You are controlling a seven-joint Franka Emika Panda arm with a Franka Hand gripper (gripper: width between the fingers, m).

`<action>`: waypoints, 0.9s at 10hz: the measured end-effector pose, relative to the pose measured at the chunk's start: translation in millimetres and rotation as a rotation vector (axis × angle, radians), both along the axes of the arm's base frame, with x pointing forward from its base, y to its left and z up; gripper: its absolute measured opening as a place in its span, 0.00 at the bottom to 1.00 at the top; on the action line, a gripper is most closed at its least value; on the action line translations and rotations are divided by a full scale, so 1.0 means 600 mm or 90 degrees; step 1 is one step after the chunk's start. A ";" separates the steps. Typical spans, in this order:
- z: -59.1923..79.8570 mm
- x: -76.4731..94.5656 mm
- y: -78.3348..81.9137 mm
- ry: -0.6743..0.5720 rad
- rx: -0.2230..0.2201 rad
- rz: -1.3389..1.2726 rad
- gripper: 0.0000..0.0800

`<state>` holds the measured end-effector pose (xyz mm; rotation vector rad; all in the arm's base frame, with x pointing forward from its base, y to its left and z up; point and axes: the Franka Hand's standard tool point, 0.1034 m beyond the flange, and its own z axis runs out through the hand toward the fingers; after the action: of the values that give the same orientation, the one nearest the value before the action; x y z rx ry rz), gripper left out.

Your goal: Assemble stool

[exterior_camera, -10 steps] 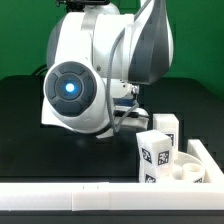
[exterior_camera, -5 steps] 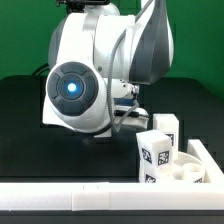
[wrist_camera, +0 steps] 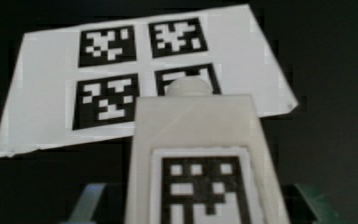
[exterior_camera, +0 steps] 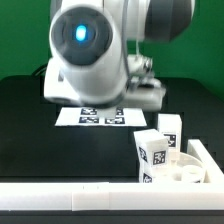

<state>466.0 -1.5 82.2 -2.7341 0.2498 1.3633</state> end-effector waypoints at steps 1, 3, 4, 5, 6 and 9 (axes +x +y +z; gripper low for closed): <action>0.008 0.017 0.001 -0.058 -0.008 0.004 0.40; 0.001 0.014 0.002 -0.136 -0.018 0.002 0.40; 0.003 0.029 0.004 -0.190 -0.024 0.003 0.40; 0.036 0.044 0.019 -0.219 -0.030 -0.004 0.40; 0.087 0.081 0.037 -0.262 -0.027 -0.006 0.40; 0.120 0.115 0.054 -0.404 -0.033 0.002 0.40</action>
Offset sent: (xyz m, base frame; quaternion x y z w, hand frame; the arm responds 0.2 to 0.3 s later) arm 0.0000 0.0000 0.0000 0.0000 0.1938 0.0000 0.9810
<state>535.0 31.0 154.1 -3.0251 0.2314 0.4352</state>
